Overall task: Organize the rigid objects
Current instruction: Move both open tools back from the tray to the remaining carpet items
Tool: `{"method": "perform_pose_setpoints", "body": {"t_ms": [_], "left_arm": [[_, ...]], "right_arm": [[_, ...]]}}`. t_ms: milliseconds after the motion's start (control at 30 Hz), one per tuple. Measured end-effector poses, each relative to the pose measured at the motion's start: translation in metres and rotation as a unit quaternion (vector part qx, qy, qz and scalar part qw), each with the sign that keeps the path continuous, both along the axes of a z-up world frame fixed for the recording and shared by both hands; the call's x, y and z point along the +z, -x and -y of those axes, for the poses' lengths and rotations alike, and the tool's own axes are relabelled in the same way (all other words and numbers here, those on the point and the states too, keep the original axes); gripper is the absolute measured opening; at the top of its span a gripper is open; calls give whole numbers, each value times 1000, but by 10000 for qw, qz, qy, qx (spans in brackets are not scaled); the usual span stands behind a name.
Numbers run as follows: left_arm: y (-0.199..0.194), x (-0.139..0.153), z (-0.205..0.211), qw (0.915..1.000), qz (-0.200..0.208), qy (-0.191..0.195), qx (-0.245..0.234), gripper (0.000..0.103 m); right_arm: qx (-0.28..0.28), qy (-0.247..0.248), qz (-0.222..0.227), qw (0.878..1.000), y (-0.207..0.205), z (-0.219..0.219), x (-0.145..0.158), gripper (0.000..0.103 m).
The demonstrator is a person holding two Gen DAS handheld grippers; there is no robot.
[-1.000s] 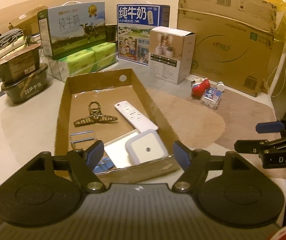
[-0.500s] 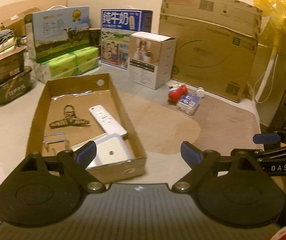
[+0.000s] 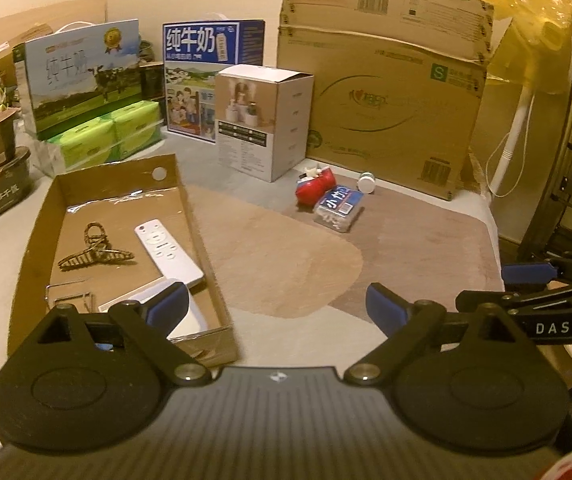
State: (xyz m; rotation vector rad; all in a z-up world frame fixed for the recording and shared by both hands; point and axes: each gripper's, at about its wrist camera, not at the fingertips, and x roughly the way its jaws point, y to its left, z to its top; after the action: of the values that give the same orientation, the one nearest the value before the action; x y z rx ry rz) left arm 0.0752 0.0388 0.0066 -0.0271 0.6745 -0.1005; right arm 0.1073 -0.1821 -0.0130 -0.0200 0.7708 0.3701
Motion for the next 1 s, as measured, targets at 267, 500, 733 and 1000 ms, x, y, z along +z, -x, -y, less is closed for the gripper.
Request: {"method": "perform_pose_setpoints", "body": {"t_ms": [267,500,733,1000], "left_arm": [[-6,-3,16,9999,101,-129,-33,94],[-16,-7,28,9998,87,-165,-73,94],[-30,-11,44,9997,184,-90,-158,94],[-54,-22,62,9996,163,-81,-206,94]], "right_arm": [[-120,-19,-21,9999,-2,16,-4,74],[-228,-43,-36,9997,-9,30,-7,74],[-291,-76,-11,9995,-19,46,-11,74],[-185,-77,97,9998,-38,60,-16,74]]}}
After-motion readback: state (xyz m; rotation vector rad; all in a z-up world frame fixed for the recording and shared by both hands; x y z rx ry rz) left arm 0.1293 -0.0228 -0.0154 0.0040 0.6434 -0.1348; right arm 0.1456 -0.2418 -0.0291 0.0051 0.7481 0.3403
